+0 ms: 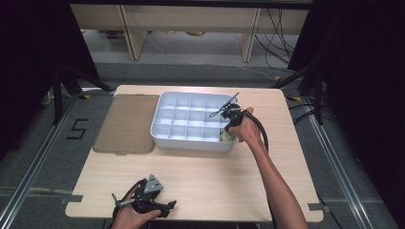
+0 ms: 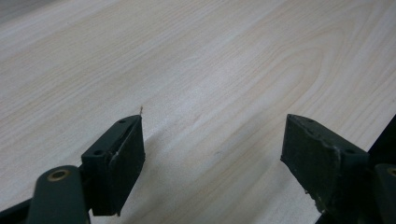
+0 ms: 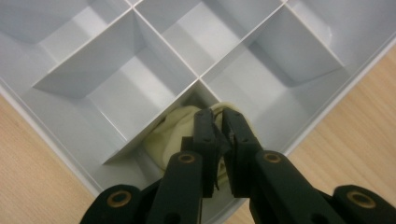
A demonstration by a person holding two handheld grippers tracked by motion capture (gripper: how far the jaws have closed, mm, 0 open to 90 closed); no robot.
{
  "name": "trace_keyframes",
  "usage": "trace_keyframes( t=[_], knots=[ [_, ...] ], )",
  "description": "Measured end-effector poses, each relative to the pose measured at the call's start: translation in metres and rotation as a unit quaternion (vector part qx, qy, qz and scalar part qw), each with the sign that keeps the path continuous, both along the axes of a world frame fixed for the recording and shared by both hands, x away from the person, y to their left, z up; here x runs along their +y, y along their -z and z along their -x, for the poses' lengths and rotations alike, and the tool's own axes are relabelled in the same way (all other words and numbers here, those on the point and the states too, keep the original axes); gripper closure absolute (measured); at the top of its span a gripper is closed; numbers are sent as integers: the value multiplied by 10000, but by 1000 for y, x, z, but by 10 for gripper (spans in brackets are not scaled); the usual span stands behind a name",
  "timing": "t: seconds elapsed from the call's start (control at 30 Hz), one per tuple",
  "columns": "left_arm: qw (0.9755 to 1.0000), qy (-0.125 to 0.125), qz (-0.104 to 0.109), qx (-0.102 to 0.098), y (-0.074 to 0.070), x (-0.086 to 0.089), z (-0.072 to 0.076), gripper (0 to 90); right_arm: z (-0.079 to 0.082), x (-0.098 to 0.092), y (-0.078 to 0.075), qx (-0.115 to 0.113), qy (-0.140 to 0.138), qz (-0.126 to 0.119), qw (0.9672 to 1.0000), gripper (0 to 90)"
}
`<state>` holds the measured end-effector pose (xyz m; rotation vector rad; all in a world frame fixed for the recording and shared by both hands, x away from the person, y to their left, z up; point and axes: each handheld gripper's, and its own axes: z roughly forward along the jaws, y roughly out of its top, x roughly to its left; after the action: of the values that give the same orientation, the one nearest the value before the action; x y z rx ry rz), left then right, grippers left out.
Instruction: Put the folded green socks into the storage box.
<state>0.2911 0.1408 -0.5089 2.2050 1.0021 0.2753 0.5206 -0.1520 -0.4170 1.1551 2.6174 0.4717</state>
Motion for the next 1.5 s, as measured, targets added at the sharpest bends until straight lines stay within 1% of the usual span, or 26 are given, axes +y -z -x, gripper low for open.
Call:
trace_keyframes(
  t=[0.03, 0.1, 0.13, 0.17, 0.27, 0.33, 0.37, 0.5, 0.57, 0.63, 0.73, 0.8, 0.83, 0.87, 0.97, 1.0, 1.03, 1.07, 1.1, 1.13, 1.2, 1.23, 1.27, 1.33, 1.4, 1.5],
  knots=[
    [10000, -4, 15, 4, 0, 0, 0, 206, -1, -1, 2, -76, -64, 31, 9999, 851],
    [10000, 46, 11, -16, -1, 0, 0, 205, -1, 1, 4, -3, -30, 90, 10000, 852],
    [10000, 1, 73, 30, 0, 0, 0, 206, -1, 2, 6, 9, -34, 112, 9999, 852],
    [10000, -7, 6, -5, 0, 0, 0, 206, -1, 3, 8, 36, -52, 121, 9999, 852],
    [10000, 0, 60, 11, -1, 0, 1, 206, -1, 7, 16, 91, -103, 172, 9998, 852],
    [10000, -3, 6, -3, -1, -1, 1, 205, -1, 11, 22, 153, -177, 251, 9994, 853],
    [10000, 6, 25, 12, 0, -1, 1, 206, -1, 12, 23, 156, -194, 276, 9993, 853],
    [10000, 24, 1, 25, -1, -1, 2, 207, -2, 14, 25, 202, -185, 330, 9991, 854],
    [9999, 105, -23, -38, -3, 0, 1, 207, -3, 14, 26, 219, -170, 318, 9991, 854],
    [10000, 72, -43, -28, -3, 0, 1, 207, -3, 14, 27, 231, -168, 328, 9991, 854],
    [10000, 37, 5, -4, -2, -1, 2, 207, -3, 14, 27, 233, -198, 325, 9990, 848],
    [10000, 44, 34, 7, -2, -1, 2, 207, -4, 12, 26, 253, -147, 242, 9993, 829],
    [10000, 38, -33, 0, -2, -1, 1, 207, -4, 10, 24, 226, -148, 175, 9995, 823],
    [10000, 48, -32, -32, -3, 0, 1, 207, -3, 8, 22, 186, -124, 98, 9997, 814],
    [10000, -1, 66, 1, -2, 0, 1, 207, -2, 0, 13, 108, -121, -187, 9997, 788],
    [10000, -5, 70, 0, -2, 0, 1, 207, -1, -2, 11, 105, -104, -235, 9996, 777],
    [10000, -33, 55, -4, -2, 0, 1, 207, -1, -6, 8, 182, -96, -352, 9992, 766],
    [10000, -16, 15, -34, -2, 0, 1, 207, 0, -8, 6, 82, -16, -369, 9993, 762],
    [10000, -14, 51, -34, -2, -1, 1, 207, 1, -11, 3, 8, -42, -422, 9991, 752],
    [10000, 14, 29, -38, -3, -1, 1, 207, 2, -12, 1, 38, 13, -510, 9987, 743],
    [10000, 28, 19, -20, -2, 0, 1, 207, 5, -16, -5, -45, 52, -629, 9980, 716],
    [10000, 45, 34, -5, -2, 0, 1, 207, 6, -16, -7, -34, 55, -698, 9975, 708],
    [10000, -47, 51, 6, -2, 0, 1, 207, 7, -18, -10, -157, 43, -687, 9975, 705],
    [10000, -9, 7, -62, -3, 1, 1, 207, 10, -21, -17, -217, 51, -803, 9965, 692],
    [10000, 6, 26, -38, -3, 1, 1, 207, 11, -25, -22, -306, 46, -857, 9958, 687],
    [10000, -3, 25, -51, -3, 0, 1, 207, 13, -29, -27, -332, 100, -953, 9948, 675]
  ],
)
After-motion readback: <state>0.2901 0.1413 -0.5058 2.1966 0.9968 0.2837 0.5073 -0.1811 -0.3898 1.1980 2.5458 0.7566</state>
